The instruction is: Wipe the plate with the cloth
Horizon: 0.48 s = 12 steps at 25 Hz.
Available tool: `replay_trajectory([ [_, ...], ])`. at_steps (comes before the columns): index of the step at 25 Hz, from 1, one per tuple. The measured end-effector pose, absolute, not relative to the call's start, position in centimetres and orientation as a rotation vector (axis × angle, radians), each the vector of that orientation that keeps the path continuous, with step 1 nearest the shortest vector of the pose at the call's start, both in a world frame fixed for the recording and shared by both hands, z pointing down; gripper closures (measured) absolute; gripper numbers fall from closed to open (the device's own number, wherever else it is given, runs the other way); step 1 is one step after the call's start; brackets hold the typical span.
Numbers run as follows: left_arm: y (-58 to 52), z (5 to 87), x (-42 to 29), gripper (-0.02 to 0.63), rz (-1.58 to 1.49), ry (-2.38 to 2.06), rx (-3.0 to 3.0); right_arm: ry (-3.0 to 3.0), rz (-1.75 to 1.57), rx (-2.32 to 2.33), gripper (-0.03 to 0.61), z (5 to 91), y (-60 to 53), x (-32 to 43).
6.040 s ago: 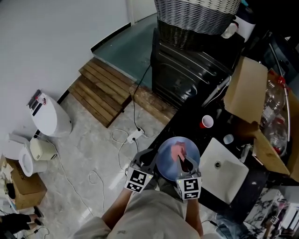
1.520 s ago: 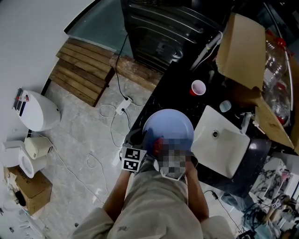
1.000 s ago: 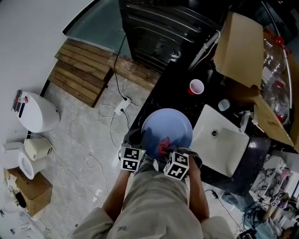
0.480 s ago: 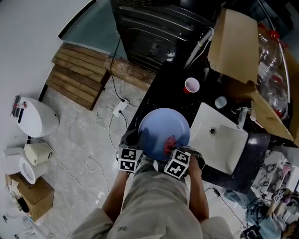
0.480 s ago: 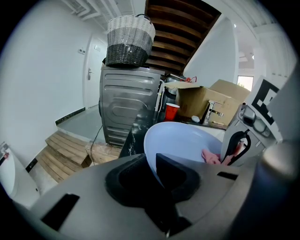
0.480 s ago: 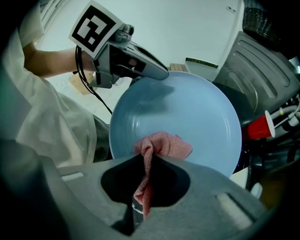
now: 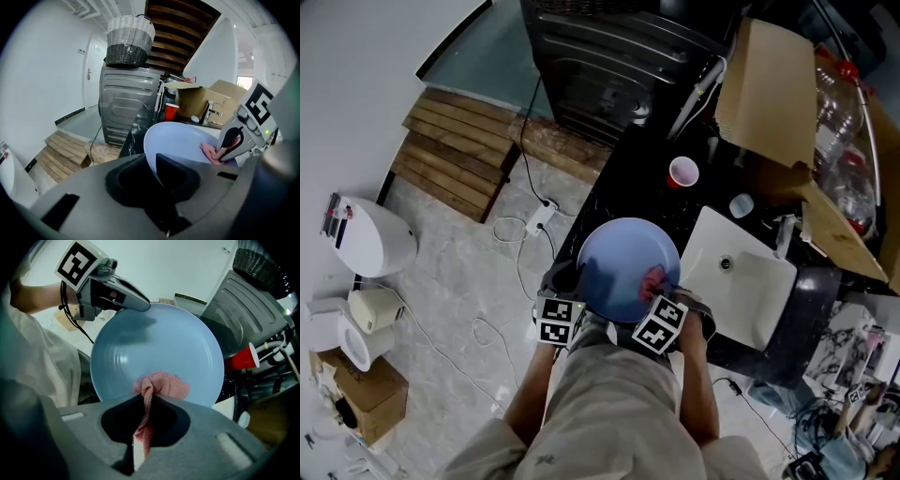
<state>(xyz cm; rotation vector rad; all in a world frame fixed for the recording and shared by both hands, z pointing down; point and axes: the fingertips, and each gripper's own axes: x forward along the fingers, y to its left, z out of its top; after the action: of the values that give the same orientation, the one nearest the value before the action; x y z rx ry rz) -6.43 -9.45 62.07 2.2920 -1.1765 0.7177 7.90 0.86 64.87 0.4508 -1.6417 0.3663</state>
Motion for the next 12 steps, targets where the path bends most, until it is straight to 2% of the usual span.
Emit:
replay_trajectory([
  [12,-9.4,62.3,-6.4,0.54,0.724,-1.163,2.31,-1.59,0.323,0.624,0.555,65.4,-1.9,10.4],
])
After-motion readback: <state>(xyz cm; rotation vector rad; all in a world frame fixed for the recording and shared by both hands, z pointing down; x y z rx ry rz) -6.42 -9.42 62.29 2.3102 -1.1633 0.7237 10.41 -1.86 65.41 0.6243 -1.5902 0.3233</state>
